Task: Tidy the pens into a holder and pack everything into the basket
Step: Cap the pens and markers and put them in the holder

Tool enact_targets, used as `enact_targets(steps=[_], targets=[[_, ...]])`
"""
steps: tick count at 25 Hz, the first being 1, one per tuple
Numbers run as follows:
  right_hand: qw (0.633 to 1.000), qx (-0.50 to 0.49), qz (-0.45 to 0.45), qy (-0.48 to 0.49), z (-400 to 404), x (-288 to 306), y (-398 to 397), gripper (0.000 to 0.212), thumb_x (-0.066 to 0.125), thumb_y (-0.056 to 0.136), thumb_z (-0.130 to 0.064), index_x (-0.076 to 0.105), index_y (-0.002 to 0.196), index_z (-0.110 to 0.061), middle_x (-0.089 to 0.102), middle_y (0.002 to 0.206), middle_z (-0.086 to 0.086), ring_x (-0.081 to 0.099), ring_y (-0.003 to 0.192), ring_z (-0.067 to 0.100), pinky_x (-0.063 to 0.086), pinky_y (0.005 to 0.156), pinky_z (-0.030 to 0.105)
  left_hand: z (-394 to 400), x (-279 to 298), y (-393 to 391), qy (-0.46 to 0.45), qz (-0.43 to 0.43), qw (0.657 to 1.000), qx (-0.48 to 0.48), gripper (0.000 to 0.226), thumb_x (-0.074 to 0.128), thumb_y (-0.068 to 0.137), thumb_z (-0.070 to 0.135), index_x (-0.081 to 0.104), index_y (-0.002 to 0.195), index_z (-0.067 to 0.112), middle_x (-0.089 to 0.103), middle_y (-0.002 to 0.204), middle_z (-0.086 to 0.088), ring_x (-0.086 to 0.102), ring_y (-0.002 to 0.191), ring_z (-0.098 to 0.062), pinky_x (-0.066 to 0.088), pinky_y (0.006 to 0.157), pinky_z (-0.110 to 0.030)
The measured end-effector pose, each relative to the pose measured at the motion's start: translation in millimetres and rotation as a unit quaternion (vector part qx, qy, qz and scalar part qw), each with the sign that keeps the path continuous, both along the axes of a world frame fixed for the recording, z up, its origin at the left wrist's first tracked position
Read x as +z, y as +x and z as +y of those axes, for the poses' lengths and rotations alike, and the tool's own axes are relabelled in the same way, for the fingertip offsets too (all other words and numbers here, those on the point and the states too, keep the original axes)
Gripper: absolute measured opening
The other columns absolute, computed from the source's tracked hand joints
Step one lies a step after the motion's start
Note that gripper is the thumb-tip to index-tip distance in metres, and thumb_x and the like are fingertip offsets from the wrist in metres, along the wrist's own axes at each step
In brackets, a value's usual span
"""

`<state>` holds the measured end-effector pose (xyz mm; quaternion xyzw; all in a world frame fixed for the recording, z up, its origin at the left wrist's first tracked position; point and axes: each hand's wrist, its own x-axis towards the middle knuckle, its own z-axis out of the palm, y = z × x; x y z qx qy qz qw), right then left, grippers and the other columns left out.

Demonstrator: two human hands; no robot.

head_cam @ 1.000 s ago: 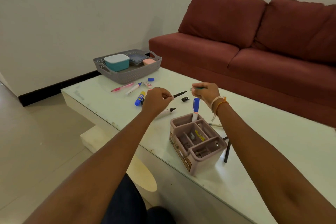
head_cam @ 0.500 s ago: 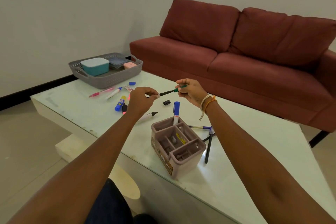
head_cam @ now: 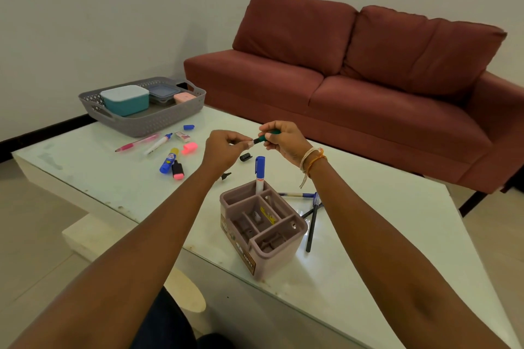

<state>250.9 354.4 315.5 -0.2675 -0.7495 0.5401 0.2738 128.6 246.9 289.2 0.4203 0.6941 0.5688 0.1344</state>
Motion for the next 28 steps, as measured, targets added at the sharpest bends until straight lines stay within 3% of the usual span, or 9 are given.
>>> enact_targets(steps=[3,7,10,13,16,20,22,25,28], targets=[[0.999,-0.026,0.031,-0.007,-2,-3,0,0.023,0.043,0.094,0.010,0.058,0.111,0.008,0.062,0.086,0.006,0.056,0.070,0.015,0.051,0.067,0.021,4,5,2,-0.001,-0.020,1.000,-0.003,0.019,0.069,0.082,0.010,0.074,0.099,0.003,0.073,0.094,-0.012,0.060,0.071,-0.011,0.046,0.065,-0.017],[0.999,-0.029,0.033,-0.001,-2,-5,5,0.018,0.044,0.094,0.009,0.057,0.102,0.000,0.062,0.086,0.006,0.056,0.070,0.016,0.052,0.068,0.023,3,1,13,0.006,-0.058,0.998,-0.015,0.016,0.068,0.084,0.010,0.074,0.097,0.003,0.071,0.087,-0.008,0.054,0.055,-0.007,0.040,0.047,-0.009],[1.000,-0.020,0.014,0.020,-1,-3,13,0.018,0.047,0.094,0.006,0.059,0.107,0.002,0.063,0.088,0.006,0.059,0.071,0.015,0.054,0.070,0.024,-4,-2,12,-0.006,-0.089,0.994,-0.060,0.020,0.066,0.086,0.015,0.072,0.103,0.006,0.070,0.090,-0.011,0.060,0.063,-0.013,0.049,0.045,-0.014],[0.997,-0.055,0.035,0.033,-1,3,20,0.017,0.057,0.090,0.001,0.060,0.106,0.000,0.067,0.091,0.014,0.063,0.065,0.013,0.056,0.063,0.020,-9,-7,11,-0.040,-0.163,0.977,-0.131,0.035,0.057,0.093,0.025,0.059,0.126,0.014,0.067,0.112,-0.010,0.067,0.093,-0.021,0.058,0.072,-0.032],[0.978,-0.145,0.150,0.009,-4,9,27,0.018,0.069,0.084,-0.006,0.063,0.099,0.000,0.067,0.083,0.017,0.061,0.054,0.009,0.053,0.054,0.020,-14,-19,7,-0.097,-0.277,0.945,-0.147,0.031,0.041,0.099,0.039,0.062,0.110,0.019,0.065,0.119,-0.010,0.065,0.100,-0.023,0.049,0.094,-0.044],[0.964,-0.123,0.232,0.030,-8,28,33,0.014,0.070,0.084,-0.011,0.068,0.093,-0.001,0.068,0.074,0.009,0.056,0.050,0.006,0.049,0.051,0.018,-28,-52,0,-0.156,-0.370,0.878,-0.261,0.068,0.024,0.097,0.056,0.063,0.119,0.005,0.064,0.122,-0.020,0.060,0.114,-0.037,0.042,0.106,-0.048],[0.969,-0.042,0.242,0.002,-16,39,32,0.004,0.066,0.087,-0.008,0.069,0.090,-0.007,0.068,0.073,0.006,0.054,0.050,0.007,0.048,0.051,0.017,-35,-57,4,-0.150,-0.381,0.870,-0.275,0.073,0.022,0.096,0.058,0.067,0.113,0.003,0.068,0.114,-0.020,0.065,0.104,-0.035,0.049,0.099,-0.044],[0.968,0.041,0.243,-0.042,-27,50,23,0.008,0.061,0.089,-0.004,0.067,0.091,-0.008,0.069,0.072,0.005,0.054,0.049,0.007,0.048,0.050,0.017,-41,-50,15,-0.133,-0.344,0.904,-0.214,0.062,0.026,0.098,0.051,0.068,0.086,0.008,0.069,0.083,-0.014,0.067,0.065,-0.016,0.057,0.067,-0.025],[0.984,0.096,0.121,0.089,-33,50,15,0.008,0.069,0.084,-0.007,0.069,0.092,-0.007,0.071,0.073,0.006,0.057,0.052,0.010,0.048,0.049,0.019,-47,-48,19,-0.127,-0.344,0.901,-0.231,0.065,0.025,0.098,0.052,0.073,0.075,0.014,0.065,0.058,-0.004,0.060,0.051,-0.013,0.052,0.059,-0.024]])
